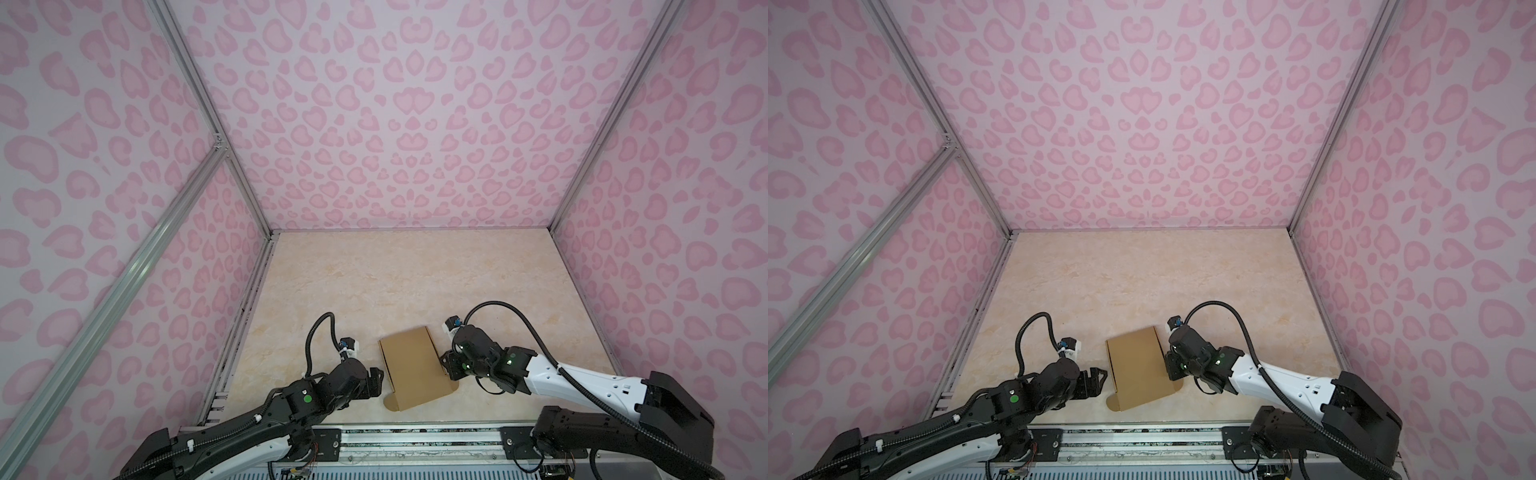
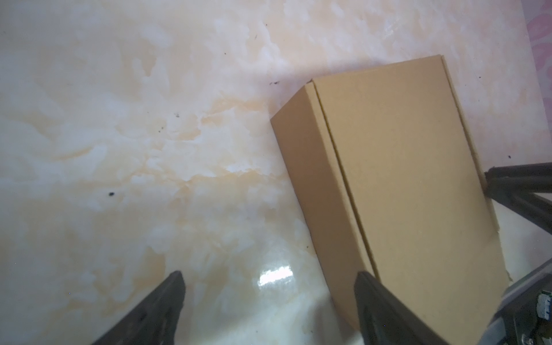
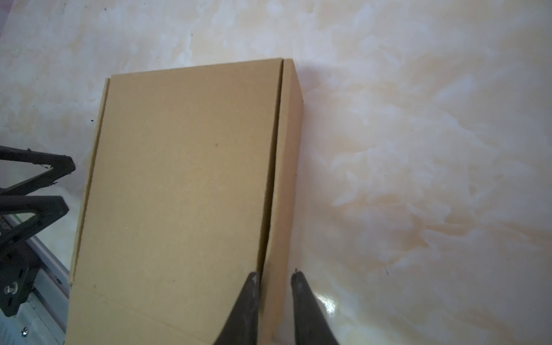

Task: Assemble paper box
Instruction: Turn over the paper box at the bottom-center of the table.

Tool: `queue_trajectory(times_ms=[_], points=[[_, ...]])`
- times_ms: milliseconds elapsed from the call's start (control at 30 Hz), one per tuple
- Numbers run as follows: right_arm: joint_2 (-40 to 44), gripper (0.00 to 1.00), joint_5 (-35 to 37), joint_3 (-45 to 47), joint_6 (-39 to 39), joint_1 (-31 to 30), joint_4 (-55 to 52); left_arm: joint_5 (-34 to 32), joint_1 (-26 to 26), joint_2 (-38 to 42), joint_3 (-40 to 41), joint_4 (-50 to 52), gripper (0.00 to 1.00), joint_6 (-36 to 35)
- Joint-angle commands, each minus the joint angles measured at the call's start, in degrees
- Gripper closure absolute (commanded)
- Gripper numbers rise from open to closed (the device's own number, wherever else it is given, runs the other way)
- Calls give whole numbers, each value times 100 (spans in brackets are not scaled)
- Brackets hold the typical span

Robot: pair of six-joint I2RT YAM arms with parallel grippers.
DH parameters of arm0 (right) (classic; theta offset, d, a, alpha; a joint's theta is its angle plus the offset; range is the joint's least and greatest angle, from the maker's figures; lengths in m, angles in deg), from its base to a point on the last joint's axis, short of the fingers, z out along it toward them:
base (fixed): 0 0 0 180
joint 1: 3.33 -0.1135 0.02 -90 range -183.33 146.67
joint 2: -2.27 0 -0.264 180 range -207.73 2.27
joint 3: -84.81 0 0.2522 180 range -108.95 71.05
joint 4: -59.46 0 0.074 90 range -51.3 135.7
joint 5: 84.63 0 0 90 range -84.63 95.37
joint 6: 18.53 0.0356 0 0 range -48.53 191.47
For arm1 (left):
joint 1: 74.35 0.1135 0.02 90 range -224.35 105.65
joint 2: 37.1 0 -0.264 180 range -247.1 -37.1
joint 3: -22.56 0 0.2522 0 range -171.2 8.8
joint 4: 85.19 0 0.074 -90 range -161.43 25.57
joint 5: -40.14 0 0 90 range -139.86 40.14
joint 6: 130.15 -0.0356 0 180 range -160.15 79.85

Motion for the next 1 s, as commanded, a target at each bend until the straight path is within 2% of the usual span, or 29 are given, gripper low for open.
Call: queue_trajectory(times_ms=[0,167,600,867,967], points=[[-144,81,-10,-72,-136,-4,6,-89,2,22,27,-39,9,35],[-265,89,-19,-113,-155,7,-1,-122,2,130,51,28,8,25],[-49,100,-2,22,-75,55,-96,-104,2,410,15,191,9,140],[50,100,-168,118,52,182,10,4,-49,602,3,60,8,473],[91,100,-258,178,84,271,92,-186,-284,549,-1,12,7,665]])
